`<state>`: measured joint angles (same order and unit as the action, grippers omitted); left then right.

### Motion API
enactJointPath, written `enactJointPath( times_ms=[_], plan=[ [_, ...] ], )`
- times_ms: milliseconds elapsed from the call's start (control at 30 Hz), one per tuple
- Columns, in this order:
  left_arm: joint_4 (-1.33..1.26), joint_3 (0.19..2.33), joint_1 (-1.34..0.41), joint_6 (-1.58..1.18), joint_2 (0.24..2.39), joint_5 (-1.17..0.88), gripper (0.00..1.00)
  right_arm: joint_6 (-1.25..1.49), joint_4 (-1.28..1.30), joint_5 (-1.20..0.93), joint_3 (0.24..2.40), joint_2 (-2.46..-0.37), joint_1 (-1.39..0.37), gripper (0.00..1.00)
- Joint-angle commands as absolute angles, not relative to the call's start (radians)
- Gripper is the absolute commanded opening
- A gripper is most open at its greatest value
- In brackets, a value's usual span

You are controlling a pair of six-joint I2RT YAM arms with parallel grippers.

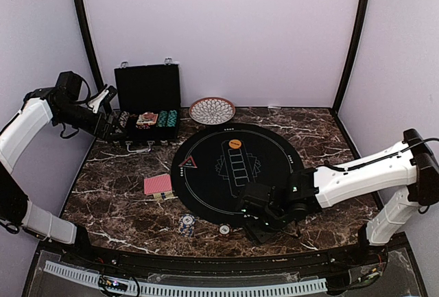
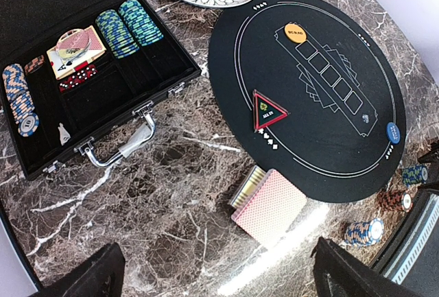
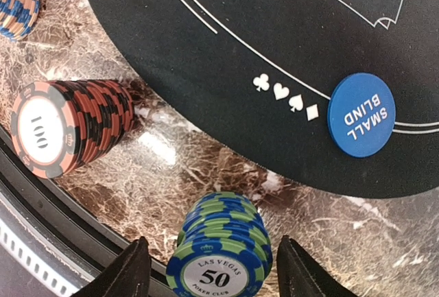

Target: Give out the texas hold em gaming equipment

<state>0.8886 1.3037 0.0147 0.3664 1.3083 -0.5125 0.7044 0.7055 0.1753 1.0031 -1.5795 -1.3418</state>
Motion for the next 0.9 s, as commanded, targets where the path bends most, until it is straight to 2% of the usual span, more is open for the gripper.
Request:
enactJointPath(
  times_ms=[0, 367, 867],
  plan=[
    [0.915, 1.327, 0.011, 0.383, 1.275, -0.527, 0.99, 0.714, 0.683, 0.199, 0.986, -1.582, -1.339, 0.60],
    [0.915, 1.324, 0.012, 0.388, 1.273, -0.523, 0.99, 0.712, 0.678, 0.199, 0.981, -1.584, -1.329, 0.53],
    [0.916, 1.316, 0.011, 0.391, 1.273, -0.519, 0.99, 0.703, 0.737, 0.208, 1.044, -1.558, -1.329, 0.14]
  ],
)
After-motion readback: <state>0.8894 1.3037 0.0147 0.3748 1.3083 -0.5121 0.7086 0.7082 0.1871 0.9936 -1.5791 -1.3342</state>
